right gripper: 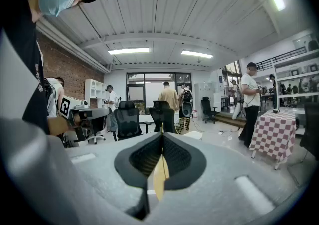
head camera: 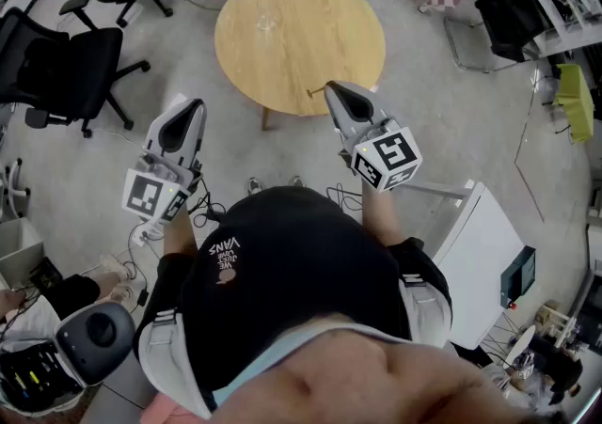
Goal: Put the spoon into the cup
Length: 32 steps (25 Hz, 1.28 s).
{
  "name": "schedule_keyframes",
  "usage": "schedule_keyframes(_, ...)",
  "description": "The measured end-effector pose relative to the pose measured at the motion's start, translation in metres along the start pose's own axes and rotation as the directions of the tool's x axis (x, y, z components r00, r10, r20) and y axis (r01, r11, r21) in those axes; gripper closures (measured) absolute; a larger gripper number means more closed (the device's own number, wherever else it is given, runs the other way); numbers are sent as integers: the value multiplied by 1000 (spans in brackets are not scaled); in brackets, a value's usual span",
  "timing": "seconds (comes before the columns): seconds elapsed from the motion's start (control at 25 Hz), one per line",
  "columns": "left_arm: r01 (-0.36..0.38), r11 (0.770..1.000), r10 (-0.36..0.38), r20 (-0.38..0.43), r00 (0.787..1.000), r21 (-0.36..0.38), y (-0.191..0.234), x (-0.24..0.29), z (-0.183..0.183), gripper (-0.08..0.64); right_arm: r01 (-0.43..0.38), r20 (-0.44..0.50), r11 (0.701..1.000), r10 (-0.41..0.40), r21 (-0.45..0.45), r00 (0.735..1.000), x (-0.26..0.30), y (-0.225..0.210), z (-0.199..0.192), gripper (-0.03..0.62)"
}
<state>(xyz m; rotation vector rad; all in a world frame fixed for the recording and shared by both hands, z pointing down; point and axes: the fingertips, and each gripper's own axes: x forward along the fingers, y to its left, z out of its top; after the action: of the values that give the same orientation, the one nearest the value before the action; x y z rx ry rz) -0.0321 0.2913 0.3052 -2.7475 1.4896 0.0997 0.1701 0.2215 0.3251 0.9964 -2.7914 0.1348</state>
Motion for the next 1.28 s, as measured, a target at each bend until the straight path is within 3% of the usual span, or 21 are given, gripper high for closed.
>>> schedule_keyframes(0.28, 17, 1000, -17, 4, 1000, -2, 21, -6, -6, 563, -10, 26, 1000, 9, 26, 1000, 20, 11, 2, 591)
schedule_keyframes(0.72, 75, 997, -75, 3, 997, -4, 38, -27, -12, 563, 47, 42, 997, -50, 65, 998, 29, 33, -2, 591)
schedule_keyframes(1.28, 30, 999, -30, 3, 1000, -24, 91, -11, -16, 563, 19, 17, 999, -19, 38, 1000, 96, 9, 11, 591)
